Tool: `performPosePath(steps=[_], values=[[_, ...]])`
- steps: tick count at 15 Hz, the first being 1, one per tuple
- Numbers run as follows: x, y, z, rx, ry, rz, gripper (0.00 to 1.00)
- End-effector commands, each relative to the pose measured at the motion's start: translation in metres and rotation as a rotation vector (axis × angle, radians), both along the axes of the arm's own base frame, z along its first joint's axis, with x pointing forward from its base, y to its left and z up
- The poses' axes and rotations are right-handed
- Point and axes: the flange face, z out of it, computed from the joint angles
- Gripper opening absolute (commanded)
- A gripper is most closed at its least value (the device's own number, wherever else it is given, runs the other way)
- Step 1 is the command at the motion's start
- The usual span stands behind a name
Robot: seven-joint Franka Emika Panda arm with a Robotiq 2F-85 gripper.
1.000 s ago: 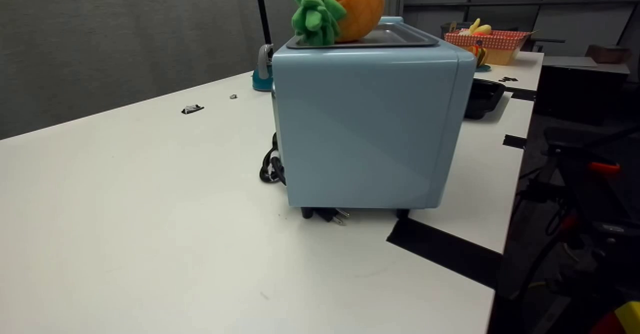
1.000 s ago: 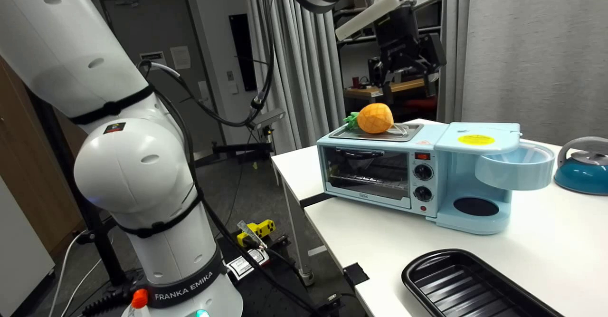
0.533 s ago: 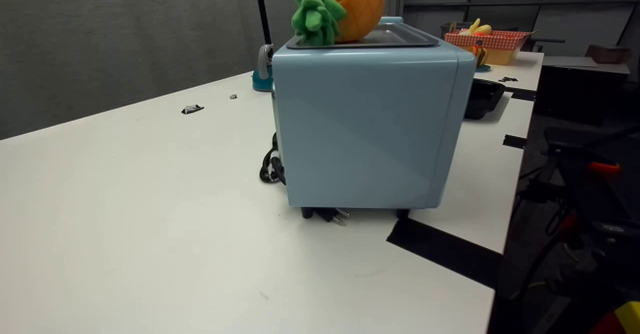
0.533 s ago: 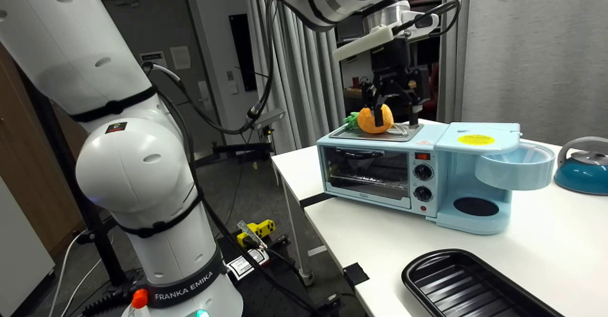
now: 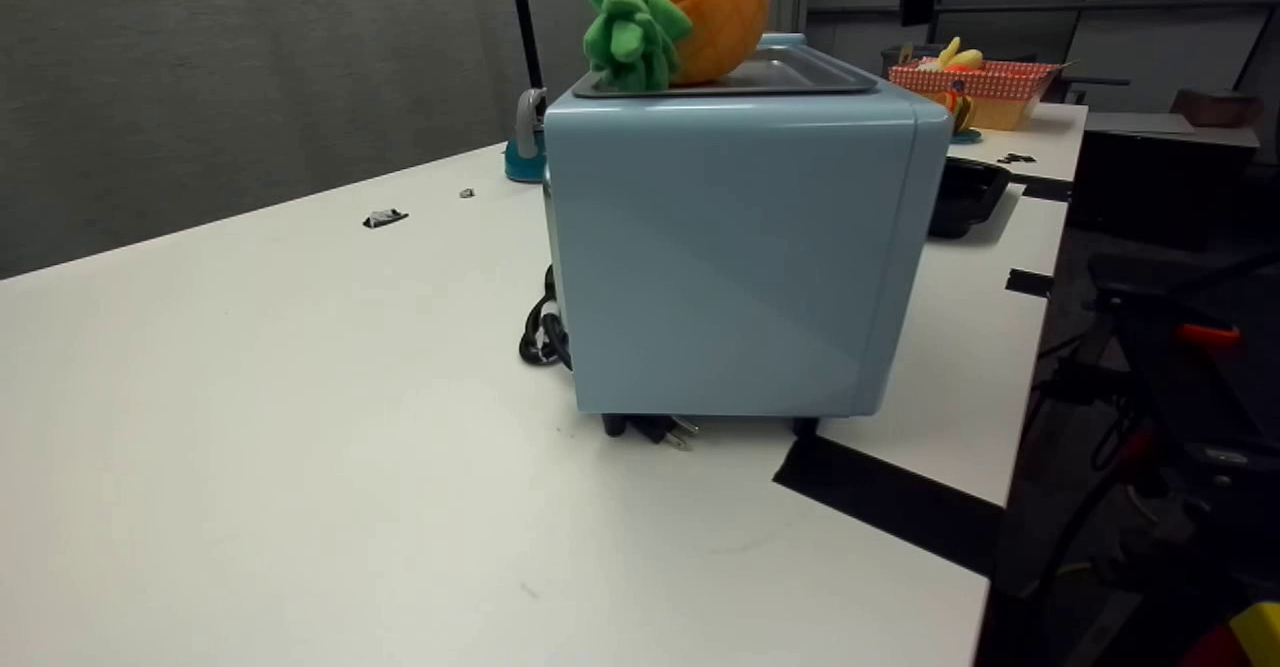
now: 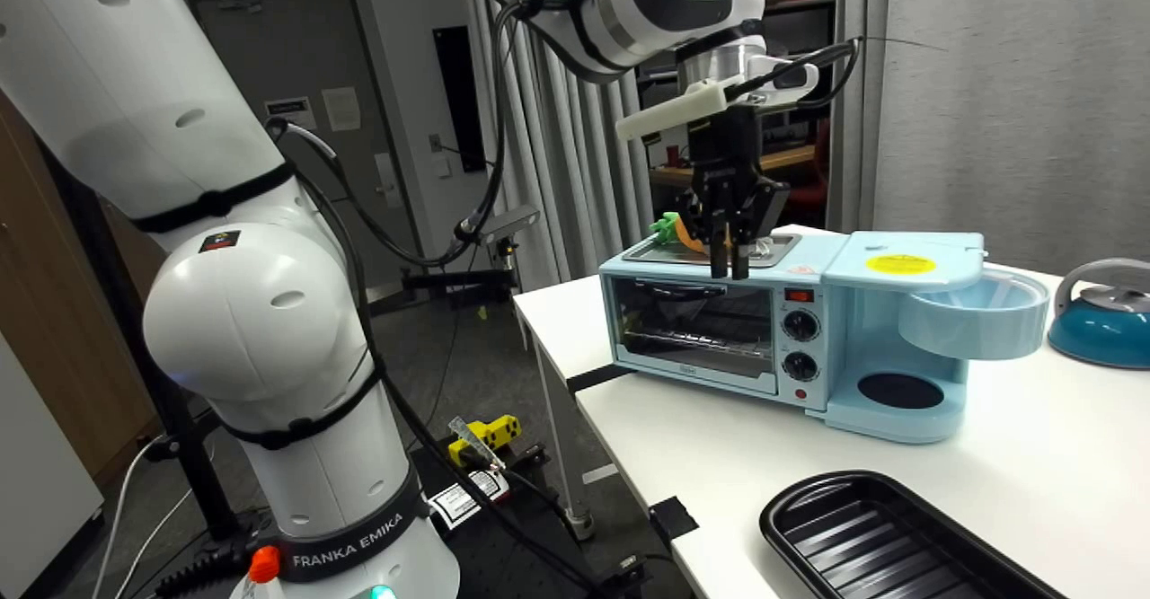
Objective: Flip the switch of the oven
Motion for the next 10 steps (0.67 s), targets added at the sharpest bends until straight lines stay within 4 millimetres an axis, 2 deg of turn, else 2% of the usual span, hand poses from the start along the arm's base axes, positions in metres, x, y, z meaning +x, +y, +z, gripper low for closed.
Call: performPosePath(steps=[1,7,10], values=[[-0.008,-0.014,-0.007,0.008,-0.045,-0.048,0.0],[0.003,-0.049,-0.014,0.029,-0.125,-0.136,0.0],[0.011,-0.055,-0.02,0.031,-0.15,-0.142,0.0]])
